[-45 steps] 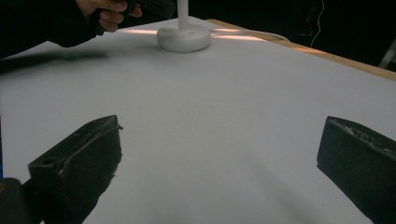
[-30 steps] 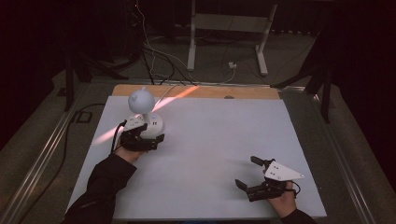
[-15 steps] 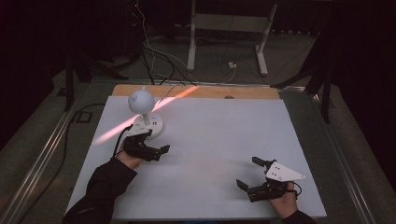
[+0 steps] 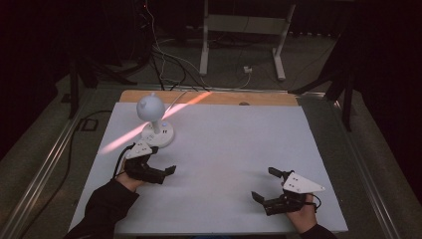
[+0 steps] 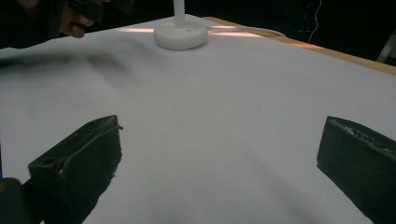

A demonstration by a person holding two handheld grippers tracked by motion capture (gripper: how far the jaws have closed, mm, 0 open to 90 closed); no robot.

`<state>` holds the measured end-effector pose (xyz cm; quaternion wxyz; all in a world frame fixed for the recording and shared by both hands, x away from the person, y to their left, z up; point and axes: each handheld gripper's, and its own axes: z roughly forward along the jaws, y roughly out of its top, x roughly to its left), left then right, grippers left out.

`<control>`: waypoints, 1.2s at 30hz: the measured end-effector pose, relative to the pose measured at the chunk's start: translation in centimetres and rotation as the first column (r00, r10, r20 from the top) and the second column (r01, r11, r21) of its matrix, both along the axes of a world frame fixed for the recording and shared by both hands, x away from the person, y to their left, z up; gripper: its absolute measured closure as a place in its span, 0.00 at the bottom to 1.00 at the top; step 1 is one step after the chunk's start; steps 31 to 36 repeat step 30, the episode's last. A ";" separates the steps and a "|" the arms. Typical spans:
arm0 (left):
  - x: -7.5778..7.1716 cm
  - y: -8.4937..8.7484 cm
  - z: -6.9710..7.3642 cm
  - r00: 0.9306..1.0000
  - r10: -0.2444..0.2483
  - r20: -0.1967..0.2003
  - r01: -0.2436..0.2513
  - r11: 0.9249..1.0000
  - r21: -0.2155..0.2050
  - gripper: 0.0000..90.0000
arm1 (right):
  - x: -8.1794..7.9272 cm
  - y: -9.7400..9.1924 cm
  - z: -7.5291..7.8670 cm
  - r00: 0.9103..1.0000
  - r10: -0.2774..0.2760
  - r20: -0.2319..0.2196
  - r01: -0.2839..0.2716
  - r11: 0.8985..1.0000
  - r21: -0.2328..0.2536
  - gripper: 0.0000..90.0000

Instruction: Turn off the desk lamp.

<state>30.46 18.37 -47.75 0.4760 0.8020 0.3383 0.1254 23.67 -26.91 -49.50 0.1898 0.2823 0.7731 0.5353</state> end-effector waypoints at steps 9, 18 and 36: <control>-2.1 0.1 -0.6 0.999 -0.040 0.000 0.040 0.999 0.001 0.00 | 0.0 0.0 0.0 1.000 0.003 0.000 -0.003 1.000 -0.003 0.00; -3.7 0.1 -1.6 0.998 -0.055 0.002 0.055 0.998 0.015 0.01 | 0.0 0.1 0.0 1.000 0.004 -0.001 -0.004 1.000 -0.004 0.00; -4.0 -0.2 -2.7 0.996 -0.087 0.013 0.087 0.996 -0.001 0.01 | 0.0 0.1 0.0 1.000 0.007 -0.002 -0.007 1.000 -0.008 0.00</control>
